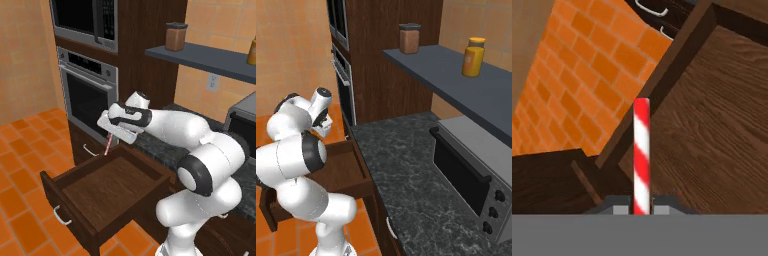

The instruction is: Take a straw from the drawer in front and place it inside the glass cup on the dining counter.

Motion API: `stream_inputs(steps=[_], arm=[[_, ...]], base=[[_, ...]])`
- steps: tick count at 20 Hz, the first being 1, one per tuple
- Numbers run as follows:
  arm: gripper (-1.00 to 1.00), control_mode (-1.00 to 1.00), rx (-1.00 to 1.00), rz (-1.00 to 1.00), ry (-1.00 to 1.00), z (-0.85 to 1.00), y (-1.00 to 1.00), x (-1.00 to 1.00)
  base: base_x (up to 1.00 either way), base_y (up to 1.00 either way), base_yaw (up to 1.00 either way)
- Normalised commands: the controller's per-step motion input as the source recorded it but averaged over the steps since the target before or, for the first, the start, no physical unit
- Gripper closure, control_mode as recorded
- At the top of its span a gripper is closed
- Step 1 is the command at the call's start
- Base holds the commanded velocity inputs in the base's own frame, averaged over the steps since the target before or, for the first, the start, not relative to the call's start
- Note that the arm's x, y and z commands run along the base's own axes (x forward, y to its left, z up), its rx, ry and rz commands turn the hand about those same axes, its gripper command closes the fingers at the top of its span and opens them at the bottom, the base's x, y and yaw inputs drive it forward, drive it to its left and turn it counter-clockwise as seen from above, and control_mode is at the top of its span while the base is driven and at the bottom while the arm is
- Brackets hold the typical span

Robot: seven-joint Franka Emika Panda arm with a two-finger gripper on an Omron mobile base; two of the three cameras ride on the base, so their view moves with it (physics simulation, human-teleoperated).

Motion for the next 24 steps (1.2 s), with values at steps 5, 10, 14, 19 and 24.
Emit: stream_inputs(steps=[5,10,14,19,24], arm=[[1.00,-1.00,-0.31,0.24,-0.08,0.96,-0.28,-0.57],[1.00,-1.00,-0.33,0.29,-0.09,0.72,-0.45,-0.65],[1.00,-1.00,-0.10,0.27,0.01,0.30,-0.58,-0.54],[1.00,-1.00,-0.01,0.22,0.05,0.04,-0.53,-0.24],[1.00,-1.00,-0.02,0.10,0.00,-0.08,-0.42,-0.09]], base=[[0.00,0.00,0.00],[0.00,0.00,0.00],[0.00,0.00,0.00],[0.00,0.00,0.00],[0.00,0.00,0.00]])
